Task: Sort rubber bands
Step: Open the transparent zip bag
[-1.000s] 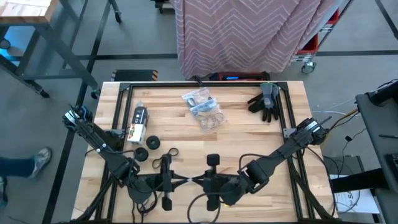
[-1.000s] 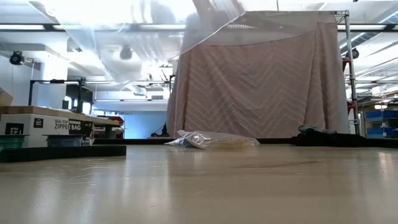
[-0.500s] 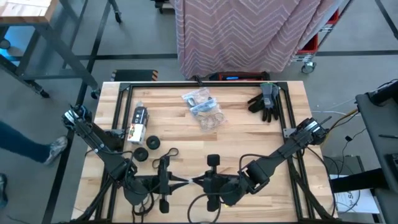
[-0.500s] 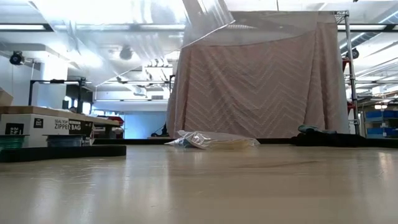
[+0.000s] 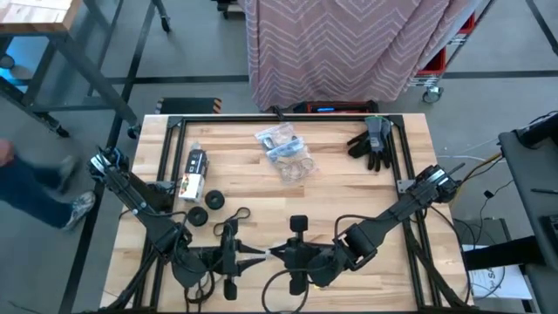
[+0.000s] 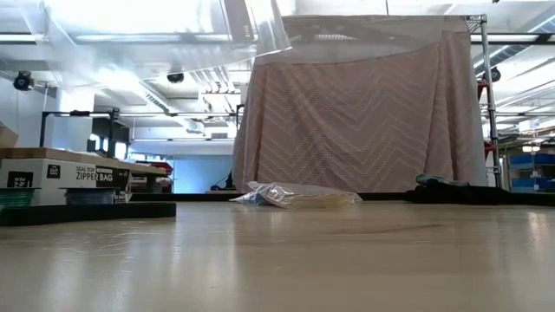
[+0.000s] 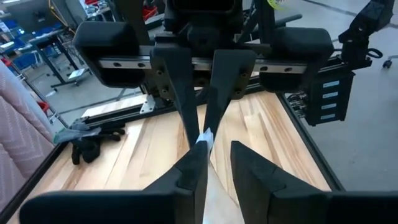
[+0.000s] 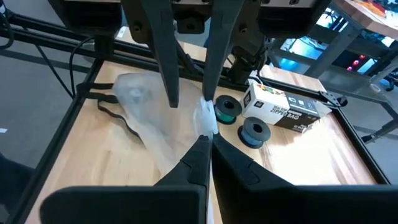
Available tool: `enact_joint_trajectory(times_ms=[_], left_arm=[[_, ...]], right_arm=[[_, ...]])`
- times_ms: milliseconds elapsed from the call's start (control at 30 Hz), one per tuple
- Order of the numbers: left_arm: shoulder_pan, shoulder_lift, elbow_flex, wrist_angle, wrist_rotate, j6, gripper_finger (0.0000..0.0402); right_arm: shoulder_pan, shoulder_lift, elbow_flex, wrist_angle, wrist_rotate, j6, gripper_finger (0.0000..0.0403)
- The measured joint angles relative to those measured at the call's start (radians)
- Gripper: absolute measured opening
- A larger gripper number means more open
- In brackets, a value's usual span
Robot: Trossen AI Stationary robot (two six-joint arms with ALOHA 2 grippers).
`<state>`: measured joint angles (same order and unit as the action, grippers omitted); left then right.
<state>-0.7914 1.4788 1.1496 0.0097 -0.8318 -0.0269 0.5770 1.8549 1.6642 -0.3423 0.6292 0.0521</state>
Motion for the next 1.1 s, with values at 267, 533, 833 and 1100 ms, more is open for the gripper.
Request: enact_joint_trajectory(times_ms=[267, 533, 833, 1100], left_arm=[[-0.001, 0.000, 0.000, 0.007, -0.050, 0.031, 0.0041], [0.005, 0.006, 0.000, 0.039, -0.051, 0.075, 0.0038], [0.021, 0.007, -0.001, 0.036, -0.016, 0.071, 0.0038], [0.023, 0.007, -0.006, 0.035, -0.015, 0.067, 0.0037]], right_arm=[[-0.002, 0.000, 0.000, 0.000, 0.000, 0.000, 0.0000], [-0.003, 0.000, 0.000, 0.001, -0.001, 0.000, 0.0000], [-0.008, 0.000, 0.000, 0.003, -0.002, 0.001, 0.0000], [-0.008, 0.000, 0.000, 0.003, -0.010, 0.001, 0.0000]])
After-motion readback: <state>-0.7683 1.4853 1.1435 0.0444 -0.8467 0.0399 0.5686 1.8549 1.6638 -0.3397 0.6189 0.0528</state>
